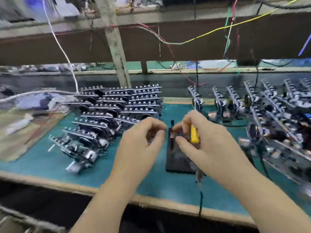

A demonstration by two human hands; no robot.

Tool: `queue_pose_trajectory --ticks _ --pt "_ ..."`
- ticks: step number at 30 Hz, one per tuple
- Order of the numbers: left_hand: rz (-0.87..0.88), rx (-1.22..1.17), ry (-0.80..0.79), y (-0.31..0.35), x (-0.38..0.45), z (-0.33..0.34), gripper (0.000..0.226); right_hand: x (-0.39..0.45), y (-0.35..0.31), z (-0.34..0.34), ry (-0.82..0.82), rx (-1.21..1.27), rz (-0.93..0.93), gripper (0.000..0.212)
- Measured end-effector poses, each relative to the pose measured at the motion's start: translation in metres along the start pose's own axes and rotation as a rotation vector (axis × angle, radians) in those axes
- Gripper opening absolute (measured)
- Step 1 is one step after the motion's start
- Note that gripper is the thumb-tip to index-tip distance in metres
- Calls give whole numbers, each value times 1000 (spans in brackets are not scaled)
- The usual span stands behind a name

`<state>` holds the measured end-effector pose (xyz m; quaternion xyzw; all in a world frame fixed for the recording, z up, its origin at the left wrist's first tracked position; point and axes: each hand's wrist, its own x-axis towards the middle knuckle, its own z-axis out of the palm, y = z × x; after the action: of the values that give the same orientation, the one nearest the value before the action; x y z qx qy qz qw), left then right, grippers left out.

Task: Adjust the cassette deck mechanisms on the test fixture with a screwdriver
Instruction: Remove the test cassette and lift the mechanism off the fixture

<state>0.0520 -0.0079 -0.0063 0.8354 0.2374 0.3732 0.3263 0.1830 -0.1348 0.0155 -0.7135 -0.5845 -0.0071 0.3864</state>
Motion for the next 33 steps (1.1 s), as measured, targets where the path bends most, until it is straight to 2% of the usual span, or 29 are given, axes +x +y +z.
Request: queue_pose_trajectory --ticks 3,5,8,11,13,18,20,23,26,28,30,33 --pt "-33 297 96 -41 16 -37 20 44 -6 33 -171 -46 -2 29" --pt "-31 476 64 -58 30 -48 31 64 -11 53 -208 -94 -8 33" --pt "-76 599 -48 -68 41 -50 42 90 -24 82 -277 -222 -5 38" --pt "-80 621 -56 -68 44 -51 34 98 -20 93 -285 -274 16 38" --pt "26 587 -41 -64 45 -57 26 96 -16 85 -277 -206 22 38" --pt "525 543 -92 -36 40 -59 23 76 -8 35 -214 126 180 54" --pt "675 558 -87 -20 43 -53 21 73 -4 12 -314 145 284 60" --pt "786 534 18 1 50 -45 23 69 2 -9 -435 141 347 71" --pt "848 440 165 14 55 -34 23 67 9 -21 -424 283 396 81" --pt "856 371 187 17 60 -28 22 66 14 -27 -406 274 394 74" --pt "753 285 60 9 65 -24 31 66 25 -33 -333 141 377 57" --pt "381 243 -279 -15 67 -21 83 64 47 -36 -297 -159 288 56"
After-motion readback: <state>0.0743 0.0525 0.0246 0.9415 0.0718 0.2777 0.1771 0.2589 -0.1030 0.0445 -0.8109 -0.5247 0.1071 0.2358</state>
